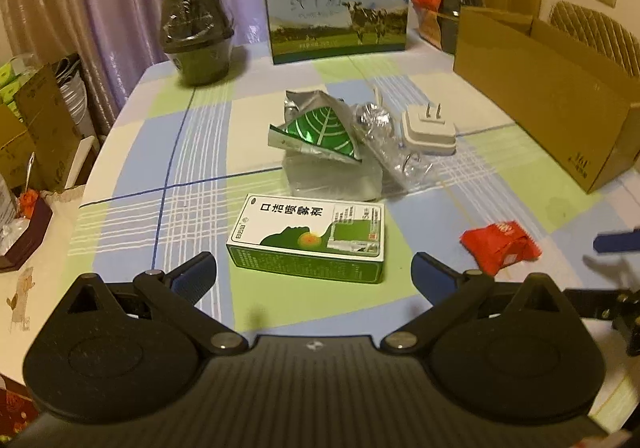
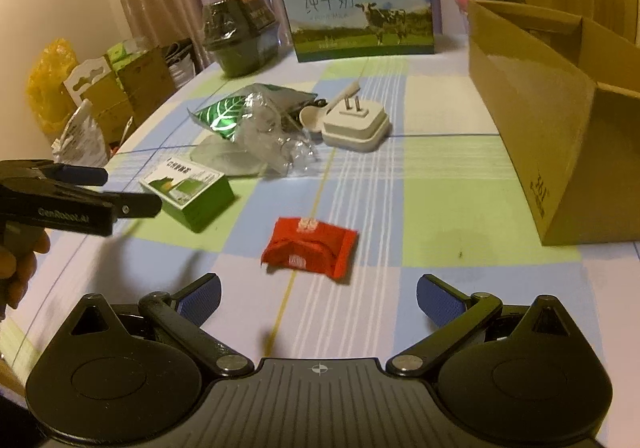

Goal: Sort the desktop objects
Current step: 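Move the right gripper toward the red candy packet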

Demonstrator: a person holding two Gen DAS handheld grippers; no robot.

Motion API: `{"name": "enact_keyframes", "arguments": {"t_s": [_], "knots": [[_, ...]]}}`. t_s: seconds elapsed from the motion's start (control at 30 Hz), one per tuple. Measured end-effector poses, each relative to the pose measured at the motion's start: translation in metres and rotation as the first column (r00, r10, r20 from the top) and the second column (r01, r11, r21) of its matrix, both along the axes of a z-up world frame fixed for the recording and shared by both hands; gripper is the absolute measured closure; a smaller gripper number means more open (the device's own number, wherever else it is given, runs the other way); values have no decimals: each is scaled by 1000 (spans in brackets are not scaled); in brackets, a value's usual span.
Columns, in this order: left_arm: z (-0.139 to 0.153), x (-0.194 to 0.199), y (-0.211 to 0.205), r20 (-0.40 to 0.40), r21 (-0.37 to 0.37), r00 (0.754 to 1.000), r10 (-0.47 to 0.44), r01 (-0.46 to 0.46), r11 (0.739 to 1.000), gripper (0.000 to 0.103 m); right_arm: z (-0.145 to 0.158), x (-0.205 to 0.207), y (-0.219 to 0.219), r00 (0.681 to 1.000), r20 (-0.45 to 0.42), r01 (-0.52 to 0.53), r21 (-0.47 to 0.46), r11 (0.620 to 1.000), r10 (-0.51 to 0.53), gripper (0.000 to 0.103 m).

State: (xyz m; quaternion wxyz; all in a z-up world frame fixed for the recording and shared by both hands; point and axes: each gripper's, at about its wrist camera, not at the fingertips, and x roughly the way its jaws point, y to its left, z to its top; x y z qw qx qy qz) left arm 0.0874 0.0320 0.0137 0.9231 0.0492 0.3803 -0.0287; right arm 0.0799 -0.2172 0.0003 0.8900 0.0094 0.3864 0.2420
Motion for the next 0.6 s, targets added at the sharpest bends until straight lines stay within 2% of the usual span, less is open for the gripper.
{"name": "enact_keyframes", "arguments": {"t_s": [0.27, 0.37, 0.6], "knots": [[-21, 31, 15, -57, 12, 997, -53, 54, 998, 1, -8, 12, 7, 1000, -5, 21, -14, 1000, -21, 2], [-22, 42, 20, -76, -21, 994, -74, 73, 997, 1, -10, 18, 10, 1000, 4, 12, -19, 1000, -12, 2], [-24, 59, 26, -98, -42, 991, -86, 83, 996, 1, -14, 25, 8, 1000, -4, 29, -9, 1000, -29, 2]]}}
